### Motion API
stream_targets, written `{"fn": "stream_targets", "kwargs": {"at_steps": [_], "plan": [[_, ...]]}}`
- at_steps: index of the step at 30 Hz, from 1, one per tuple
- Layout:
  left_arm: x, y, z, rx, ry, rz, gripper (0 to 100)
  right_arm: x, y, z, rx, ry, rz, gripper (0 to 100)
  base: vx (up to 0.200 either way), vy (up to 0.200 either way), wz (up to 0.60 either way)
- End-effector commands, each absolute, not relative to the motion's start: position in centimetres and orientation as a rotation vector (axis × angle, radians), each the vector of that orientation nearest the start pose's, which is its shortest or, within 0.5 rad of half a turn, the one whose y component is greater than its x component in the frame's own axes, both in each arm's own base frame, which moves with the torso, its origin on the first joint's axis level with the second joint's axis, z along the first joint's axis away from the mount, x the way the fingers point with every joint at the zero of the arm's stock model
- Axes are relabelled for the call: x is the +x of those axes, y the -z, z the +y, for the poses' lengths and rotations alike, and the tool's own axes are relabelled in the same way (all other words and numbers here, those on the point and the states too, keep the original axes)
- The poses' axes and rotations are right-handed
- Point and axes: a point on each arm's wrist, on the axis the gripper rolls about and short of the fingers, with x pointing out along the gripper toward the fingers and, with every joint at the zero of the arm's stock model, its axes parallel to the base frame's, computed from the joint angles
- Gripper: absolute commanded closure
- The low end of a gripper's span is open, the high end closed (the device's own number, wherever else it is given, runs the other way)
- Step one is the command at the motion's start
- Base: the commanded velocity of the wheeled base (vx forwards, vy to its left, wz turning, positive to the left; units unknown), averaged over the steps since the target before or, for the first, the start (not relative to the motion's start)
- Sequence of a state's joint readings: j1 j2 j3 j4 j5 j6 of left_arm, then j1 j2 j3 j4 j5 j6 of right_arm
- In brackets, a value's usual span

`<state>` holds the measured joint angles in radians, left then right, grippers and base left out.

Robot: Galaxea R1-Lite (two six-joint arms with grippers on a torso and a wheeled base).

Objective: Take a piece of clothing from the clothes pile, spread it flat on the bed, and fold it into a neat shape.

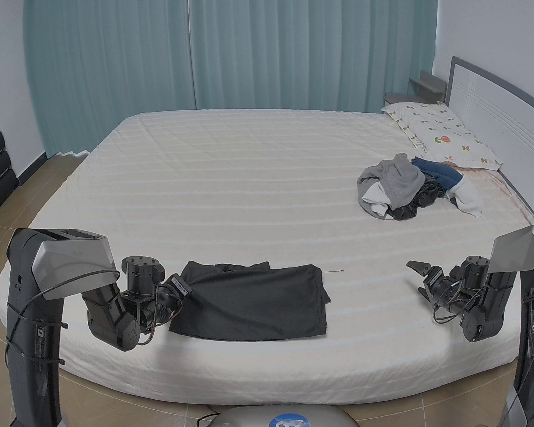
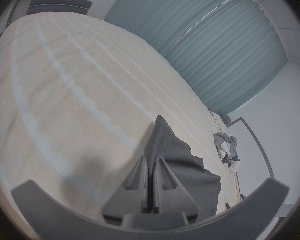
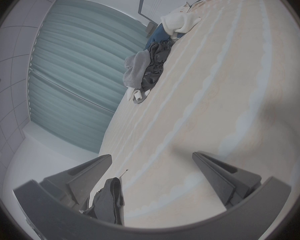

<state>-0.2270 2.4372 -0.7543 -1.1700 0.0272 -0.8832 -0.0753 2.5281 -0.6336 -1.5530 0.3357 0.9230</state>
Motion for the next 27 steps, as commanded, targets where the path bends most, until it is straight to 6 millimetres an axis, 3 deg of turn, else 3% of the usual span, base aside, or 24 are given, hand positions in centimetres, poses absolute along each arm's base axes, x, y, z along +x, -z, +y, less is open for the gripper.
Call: {"fn": "stream_targets", "kwargs": {"at_steps": [1,27], "plan": [[36.5,3.6,-8.1,-0.799,-0.047,0.551,100,35.6,5.1,-1.9,0.978,-0.088,0.427,0,0.0,0.2,0.0],[36.6,3.3,-7.1,-0.819,-0.073,0.538,100,35.6,5.1,-1.9,0.976,-0.087,0.427,0,0.0,0.2,0.0]]}}
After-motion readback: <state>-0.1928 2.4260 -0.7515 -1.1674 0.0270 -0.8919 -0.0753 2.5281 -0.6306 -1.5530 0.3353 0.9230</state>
